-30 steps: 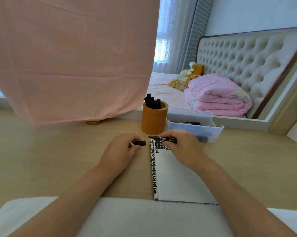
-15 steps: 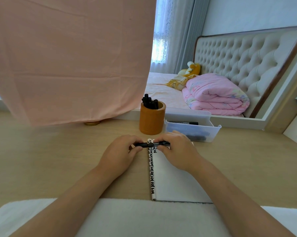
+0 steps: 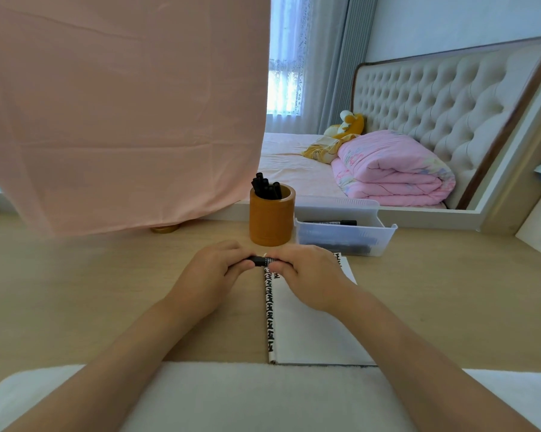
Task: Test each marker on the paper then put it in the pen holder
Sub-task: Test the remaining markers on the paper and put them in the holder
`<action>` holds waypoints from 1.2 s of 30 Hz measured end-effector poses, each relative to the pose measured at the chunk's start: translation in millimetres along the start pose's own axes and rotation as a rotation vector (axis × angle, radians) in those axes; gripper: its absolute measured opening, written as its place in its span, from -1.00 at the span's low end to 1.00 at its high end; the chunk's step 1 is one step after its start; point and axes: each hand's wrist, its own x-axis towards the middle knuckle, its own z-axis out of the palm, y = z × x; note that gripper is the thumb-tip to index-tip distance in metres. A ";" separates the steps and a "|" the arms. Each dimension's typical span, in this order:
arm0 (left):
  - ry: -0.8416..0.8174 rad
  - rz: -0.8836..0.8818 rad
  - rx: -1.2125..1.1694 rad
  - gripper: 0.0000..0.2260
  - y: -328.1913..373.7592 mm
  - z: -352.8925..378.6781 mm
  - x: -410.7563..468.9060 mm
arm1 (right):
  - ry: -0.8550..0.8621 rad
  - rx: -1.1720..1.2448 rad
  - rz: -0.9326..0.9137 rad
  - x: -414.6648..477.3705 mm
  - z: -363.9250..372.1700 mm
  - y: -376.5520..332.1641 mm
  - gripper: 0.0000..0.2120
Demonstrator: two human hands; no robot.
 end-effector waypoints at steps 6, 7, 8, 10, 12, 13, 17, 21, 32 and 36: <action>0.005 0.102 0.057 -0.82 4.1 -6.9 -0.3 | -0.177 0.287 0.074 -2.2 -7.0 -4.2 -0.83; 0.001 0.100 0.058 -0.81 3.2 -7.1 0.4 | -0.185 0.305 0.082 -1.9 -7.2 -4.7 -0.83; -0.005 0.089 0.057 -0.82 2.2 -6.9 1.2 | -0.189 0.313 0.093 -1.5 -7.8 -6.0 -0.83; -0.023 0.056 0.051 -0.83 1.9 -6.8 3.4 | -0.181 0.304 0.107 -0.6 -8.3 -7.0 -0.84; -0.051 0.033 0.067 -0.79 3.2 -8.3 8.8 | -0.158 0.289 0.140 1.7 -10.4 -4.5 -0.81; -0.062 0.024 0.086 -0.76 3.6 -9.6 13.5 | -0.139 0.281 0.169 3.4 -12.5 -1.5 -0.80; 0.069 -0.086 0.076 -0.68 -1.5 -15.2 51.9 | -0.002 0.406 0.285 14.7 -28.0 12.6 -0.80; 0.204 -0.223 -0.019 -0.68 -2.0 -8.9 100.6 | 0.203 0.451 0.343 38.5 -54.8 17.9 -0.84; 0.138 -0.365 -0.299 -0.57 -32.4 22.8 132.9 | 0.354 0.479 0.283 126.3 -95.4 37.4 -0.85; 0.195 -0.320 -0.339 -0.62 -34.2 26.6 132.7 | 0.209 0.406 0.257 145.8 -79.6 46.8 -0.88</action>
